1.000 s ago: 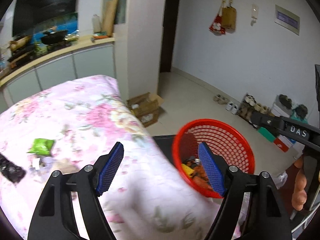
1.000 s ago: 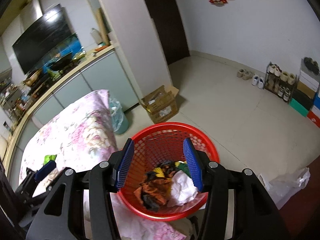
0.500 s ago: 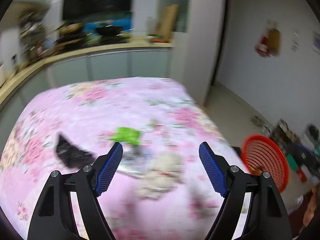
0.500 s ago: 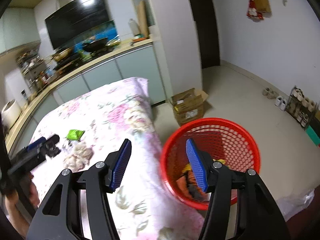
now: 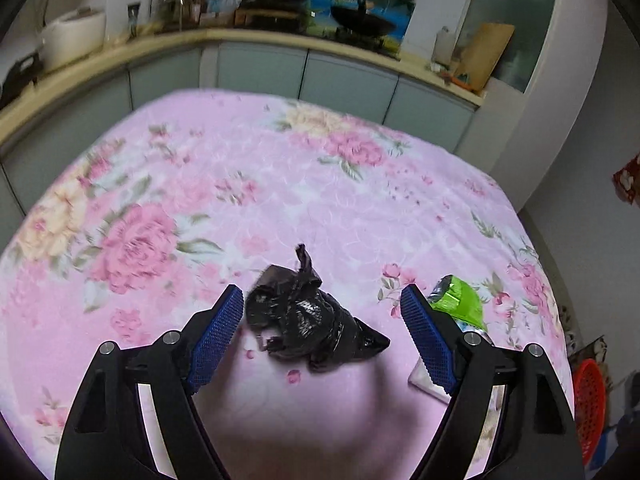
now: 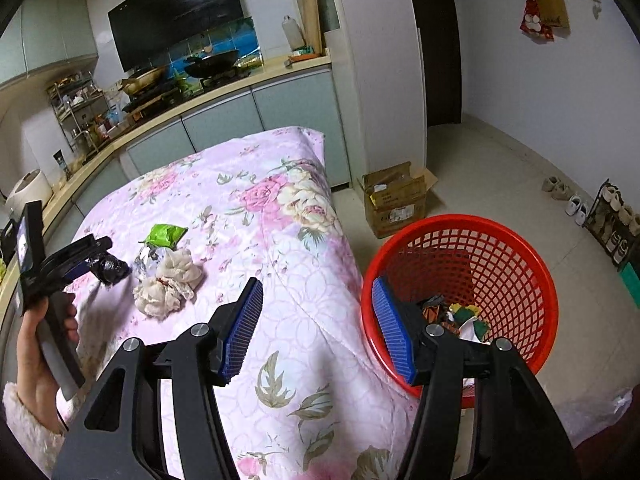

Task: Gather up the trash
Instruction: 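Grasp the black plastic bag with the left tool, then grasp the white mesh tissue with the right tool while the left tool holds the black bag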

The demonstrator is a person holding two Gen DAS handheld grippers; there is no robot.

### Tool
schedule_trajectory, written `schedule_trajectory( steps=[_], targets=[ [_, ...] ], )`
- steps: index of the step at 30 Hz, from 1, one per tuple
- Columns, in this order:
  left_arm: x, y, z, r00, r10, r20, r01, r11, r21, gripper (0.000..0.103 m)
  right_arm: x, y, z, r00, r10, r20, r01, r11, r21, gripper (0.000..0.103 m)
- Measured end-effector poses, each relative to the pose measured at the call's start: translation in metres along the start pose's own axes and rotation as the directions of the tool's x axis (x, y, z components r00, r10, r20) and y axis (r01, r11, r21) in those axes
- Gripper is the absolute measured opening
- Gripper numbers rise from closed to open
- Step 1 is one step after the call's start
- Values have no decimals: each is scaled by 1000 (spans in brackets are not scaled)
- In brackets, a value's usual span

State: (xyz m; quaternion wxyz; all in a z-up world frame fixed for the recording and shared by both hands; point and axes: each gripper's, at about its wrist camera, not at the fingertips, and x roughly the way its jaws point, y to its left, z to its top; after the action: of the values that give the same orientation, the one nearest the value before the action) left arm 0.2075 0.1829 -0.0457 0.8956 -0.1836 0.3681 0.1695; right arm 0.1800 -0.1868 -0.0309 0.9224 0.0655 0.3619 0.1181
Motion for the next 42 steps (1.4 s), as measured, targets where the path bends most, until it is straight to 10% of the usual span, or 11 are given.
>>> schedule_trajectory(
  steps=[7, 15, 42],
  targets=[
    [22, -10, -2, 999, 24, -27, -23, 998, 60, 77, 6, -2, -2, 1000, -4, -15, 4, 1000, 4, 56],
    [30, -12, -13, 998, 21, -67, -12, 992, 125, 36, 6, 1, -4, 1000, 0, -17, 0, 1000, -5, 55],
    [-81, 6, -58, 989, -59, 138, 37, 987, 157, 32, 57, 101, -2, 980, 180, -79, -187, 978, -89, 71]
  ],
)
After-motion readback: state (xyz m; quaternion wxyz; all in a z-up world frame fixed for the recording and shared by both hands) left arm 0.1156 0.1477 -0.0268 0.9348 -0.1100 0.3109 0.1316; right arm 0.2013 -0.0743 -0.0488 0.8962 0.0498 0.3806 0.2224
